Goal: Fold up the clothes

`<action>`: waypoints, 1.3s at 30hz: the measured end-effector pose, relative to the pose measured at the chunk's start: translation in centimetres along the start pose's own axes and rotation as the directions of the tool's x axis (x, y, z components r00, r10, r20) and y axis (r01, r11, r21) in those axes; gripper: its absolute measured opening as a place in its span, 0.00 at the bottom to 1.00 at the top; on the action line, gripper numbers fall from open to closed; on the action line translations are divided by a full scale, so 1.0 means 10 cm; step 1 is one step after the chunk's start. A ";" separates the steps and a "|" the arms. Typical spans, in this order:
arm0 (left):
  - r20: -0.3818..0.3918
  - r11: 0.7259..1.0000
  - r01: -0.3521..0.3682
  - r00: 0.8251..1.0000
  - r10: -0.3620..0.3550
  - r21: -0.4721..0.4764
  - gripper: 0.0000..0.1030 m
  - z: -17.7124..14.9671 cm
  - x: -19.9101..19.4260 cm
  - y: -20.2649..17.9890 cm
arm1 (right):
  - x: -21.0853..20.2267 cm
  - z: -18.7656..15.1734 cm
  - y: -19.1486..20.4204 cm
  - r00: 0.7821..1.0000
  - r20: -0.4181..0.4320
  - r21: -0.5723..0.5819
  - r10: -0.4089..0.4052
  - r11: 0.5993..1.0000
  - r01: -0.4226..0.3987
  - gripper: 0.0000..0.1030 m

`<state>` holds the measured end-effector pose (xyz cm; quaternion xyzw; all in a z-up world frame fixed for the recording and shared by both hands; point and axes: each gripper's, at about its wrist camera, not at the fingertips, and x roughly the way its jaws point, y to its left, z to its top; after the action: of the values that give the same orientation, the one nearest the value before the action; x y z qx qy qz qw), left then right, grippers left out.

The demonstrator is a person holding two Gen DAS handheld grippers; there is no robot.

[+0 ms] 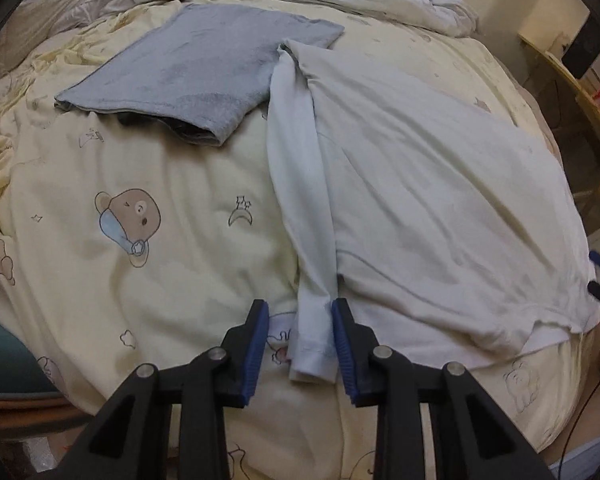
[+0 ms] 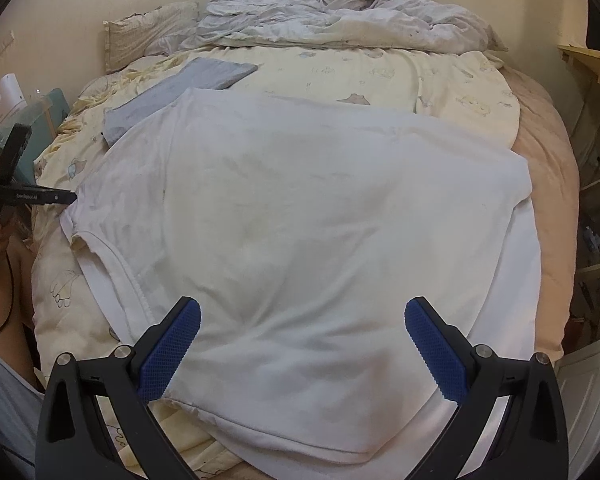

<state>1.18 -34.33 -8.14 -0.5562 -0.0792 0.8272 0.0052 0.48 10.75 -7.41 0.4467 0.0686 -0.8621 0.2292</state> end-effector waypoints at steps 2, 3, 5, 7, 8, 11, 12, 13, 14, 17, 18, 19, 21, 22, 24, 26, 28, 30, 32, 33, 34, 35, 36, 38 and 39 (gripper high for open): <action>0.007 1.000 0.010 1.000 -0.010 -0.013 0.06 0.01 -0.01 0.06 | 0.01 0.00 0.00 1.000 0.000 -0.003 0.000 1.000 0.000 1.00; 0.019 1.000 0.009 1.000 -0.008 -0.013 0.05 0.02 -0.03 0.05 | 0.01 0.00 0.00 1.000 -0.001 -0.004 -0.001 1.000 0.001 1.00; 0.053 1.000 0.000 0.999 0.000 0.000 0.05 0.07 -0.14 0.04 | 0.00 0.00 -0.02 1.000 0.002 0.000 0.001 1.000 -0.001 1.00; 0.081 1.000 -0.019 0.997 0.019 0.002 0.05 0.09 -0.28 0.05 | -0.02 -0.01 -0.03 1.000 0.007 0.006 0.003 1.000 -0.003 1.00; 0.096 0.999 -0.039 0.995 0.040 -0.011 0.05 0.10 -0.38 0.09 | -0.02 -0.01 -0.04 1.000 0.007 0.008 0.004 1.000 -0.004 1.00; 0.070 0.984 -0.150 0.985 0.157 -0.095 0.06 0.09 -0.48 0.30 | -0.02 -0.02 -0.05 1.000 0.009 0.013 0.006 1.000 -0.006 1.00; 0.023 0.979 -0.156 0.987 0.160 -0.130 0.06 0.09 -0.41 0.42 | -0.02 -0.02 -0.04 1.000 0.009 0.014 0.007 1.000 -0.007 1.00; -0.020 0.973 -0.169 0.986 0.168 -0.157 0.11 0.09 -0.33 0.51 | -0.02 -0.01 -0.04 1.000 0.009 0.014 0.008 1.000 -0.008 1.00; -0.038 0.967 -0.183 0.983 0.179 -0.180 0.11 0.08 -0.30 0.59 | -0.01 -0.01 -0.04 1.000 0.011 0.013 0.011 1.000 -0.012 1.00; -0.029 0.960 -0.176 0.984 0.174 -0.219 0.11 0.09 -0.29 0.73 | -0.02 0.01 -0.03 1.000 0.015 0.012 0.017 1.000 -0.017 1.00; -0.020 0.958 -0.182 0.983 0.182 -0.220 0.11 0.10 -0.31 0.73 | -0.03 0.00 -0.03 1.000 0.016 0.013 0.018 1.000 -0.018 1.00; -0.008 0.954 -0.204 0.978 0.207 -0.219 0.11 0.10 -0.34 0.69 | -0.03 -0.01 -0.03 1.000 0.015 0.009 0.015 1.000 -0.015 1.00; 0.072 0.966 -0.189 0.976 0.203 -0.174 0.11 0.19 -0.43 0.53 | -0.04 -0.01 -0.02 1.000 0.015 0.006 0.012 1.000 -0.012 1.00; 0.111 0.972 -0.182 0.973 0.200 -0.151 0.11 0.23 -0.47 0.46 | -0.04 -0.01 -0.03 1.000 0.016 0.008 0.012 1.000 -0.012 1.00; 0.188 0.981 -0.163 0.966 0.180 -0.101 0.11 0.33 -0.54 0.30 | -0.03 0.01 -0.05 1.000 0.015 0.016 0.011 1.000 -0.011 1.00; 0.190 0.997 -0.081 0.978 0.083 -0.022 0.11 0.48 -0.37 0.06 | -0.01 0.01 -0.05 1.000 0.011 0.016 0.009 1.000 -0.009 1.00; 0.155 0.993 -0.119 0.981 0.113 0.028 0.11 0.58 -0.11 -0.08 | -0.01 0.01 -0.04 1.000 0.008 0.014 0.006 1.000 -0.006 1.00; 0.096 0.994 -0.107 0.990 0.107 -0.006 0.11 0.60 0.10 0.00 | -0.01 0.01 -0.05 1.000 0.011 0.021 0.005 1.000 -0.005 1.00; 0.015 0.979 -0.196 0.980 0.197 -0.058 0.12 0.53 0.26 0.21 | -0.02 0.01 -0.06 1.000 0.013 0.029 0.003 1.000 -0.004 1.00; 0.007 0.976 -0.201 0.979 0.202 -0.086 0.12 0.49 0.25 0.32 | -0.03 0.00 -0.07 1.000 0.016 0.033 0.001 0.999 -0.002 1.00; -0.003 0.967 -0.242 0.970 0.242 -0.083 0.04 0.44 0.21 0.37 | -0.04 -0.01 -0.08 1.000 0.020 0.037 0.001 0.999 -0.002 1.00; -0.013 0.957 -0.278 0.961 0.278 -0.081 0.04 0.40 0.16 0.42 | -0.05 -0.01 -0.09 1.000 0.023 0.039 0.003 0.999 -0.004 1.00; -0.012 0.957 -0.272 0.962 0.273 -0.096 0.04 0.41 0.10 0.45 | -0.05 -0.02 -0.09 1.000 0.022 0.038 0.001 0.999 -0.002 1.00; -0.006 0.959 -0.255 0.967 0.256 -0.127 0.04 0.42 -0.02 0.51 | -0.05 -0.04 -0.10 1.000 0.020 0.037 -0.002 0.999 0.002 1.00; 0.027 0.974 -0.179 0.982 0.185 -0.140 0.04 0.51 -0.07 0.50 | -0.05 -0.05 -0.10 1.000 0.019 0.036 -0.004 0.999 0.003 1.00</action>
<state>-2.82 -40.01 -6.28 -0.5437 -0.0846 0.8276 -0.1106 0.62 11.96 -7.34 0.4422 0.0518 -0.8679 0.2202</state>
